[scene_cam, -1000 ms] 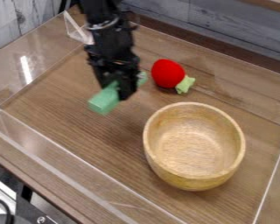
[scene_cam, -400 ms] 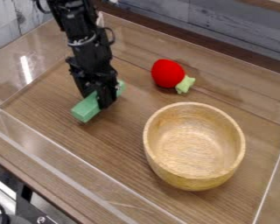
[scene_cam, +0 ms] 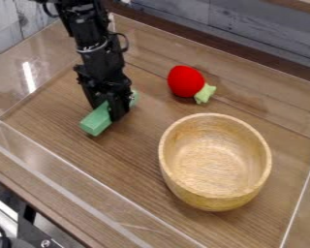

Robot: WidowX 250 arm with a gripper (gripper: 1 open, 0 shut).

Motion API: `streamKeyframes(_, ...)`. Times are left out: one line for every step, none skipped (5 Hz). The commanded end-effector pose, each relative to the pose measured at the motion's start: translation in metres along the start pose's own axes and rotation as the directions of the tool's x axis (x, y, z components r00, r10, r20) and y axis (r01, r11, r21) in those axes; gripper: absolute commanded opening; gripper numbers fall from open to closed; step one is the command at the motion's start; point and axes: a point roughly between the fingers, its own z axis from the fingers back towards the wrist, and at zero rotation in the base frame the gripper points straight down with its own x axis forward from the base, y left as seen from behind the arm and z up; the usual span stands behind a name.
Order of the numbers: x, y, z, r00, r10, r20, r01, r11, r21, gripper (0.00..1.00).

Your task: Remove the green block from the brown bowl and put it on the table

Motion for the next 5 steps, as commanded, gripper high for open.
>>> streamKeyframes(0.0109, 0.0007, 0.0083, 0.999, -0.008, 0.034, 0.007, 1.000, 0.022, 0.00)
streamKeyframes(0.0114, -0.0002, 0.0068, 1.000, 0.001, 0.029, -0.001, 1.000, 0.019, 0.00)
streamKeyframes(0.0119, -0.0014, 0.0061, 1.000, 0.011, 0.025, -0.011, 1.000, 0.017, 0.00)
streamKeyframes(0.0129, -0.0034, 0.0069, 1.000, 0.021, 0.021, -0.021, 1.000, 0.013, 0.00)
streamKeyframes(0.0134, -0.0048, 0.0062, 0.999, 0.029, 0.016, -0.029, 1.000, 0.010, 0.00)
